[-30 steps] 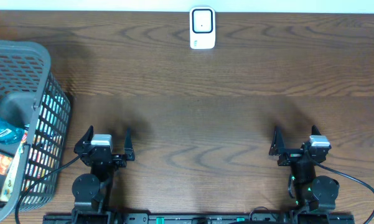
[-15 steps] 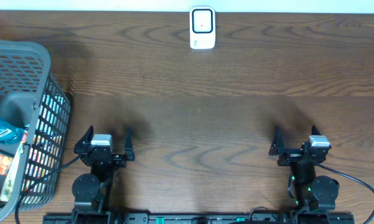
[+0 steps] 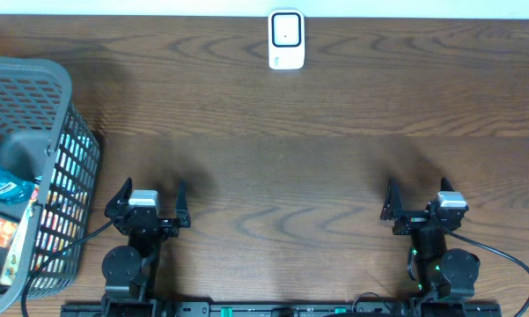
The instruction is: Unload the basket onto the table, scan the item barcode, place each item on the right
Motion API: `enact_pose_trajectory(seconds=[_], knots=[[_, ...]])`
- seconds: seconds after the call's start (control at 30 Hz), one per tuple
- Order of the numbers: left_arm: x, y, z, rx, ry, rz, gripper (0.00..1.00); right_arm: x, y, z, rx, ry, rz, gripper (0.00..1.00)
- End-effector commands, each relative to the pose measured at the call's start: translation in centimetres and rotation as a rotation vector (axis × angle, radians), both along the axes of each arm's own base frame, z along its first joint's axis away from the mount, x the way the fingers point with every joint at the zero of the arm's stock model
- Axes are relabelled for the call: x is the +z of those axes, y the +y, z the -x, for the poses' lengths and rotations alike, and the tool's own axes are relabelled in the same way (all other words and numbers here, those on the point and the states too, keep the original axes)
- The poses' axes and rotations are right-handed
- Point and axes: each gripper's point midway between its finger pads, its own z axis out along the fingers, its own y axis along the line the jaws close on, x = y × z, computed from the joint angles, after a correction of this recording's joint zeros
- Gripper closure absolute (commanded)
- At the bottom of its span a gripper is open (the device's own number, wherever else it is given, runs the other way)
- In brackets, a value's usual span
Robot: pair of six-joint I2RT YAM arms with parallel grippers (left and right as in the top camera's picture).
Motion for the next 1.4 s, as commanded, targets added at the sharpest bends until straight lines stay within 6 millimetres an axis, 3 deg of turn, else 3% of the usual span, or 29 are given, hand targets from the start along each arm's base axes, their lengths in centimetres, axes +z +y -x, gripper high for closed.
enact_pose_trajectory(seconds=[0.0,0.7,0.87,1.37], knots=[[-1.68,0.35,-0.04,0.018,0.038,-0.003,0.02,-0.1,0.14,0.01,0.005,0.002,0.013,0.01],[-1.68,0.36,-0.04,0.019,0.039,-0.003,0.02,-0.1,0.14,0.01,0.005,0.002,0.013,0.01],[-1.61,1.14,-0.05,0.049,0.034,-0.117,0.02,-0.11,0.14,0.01,0.005,0.002,0.014,0.01],[-1.72,1.13,-0.04,0.048,0.039,-0.117,0.02,-0.1,0.14,0.01,0.005,0.002,0.013,0.01]])
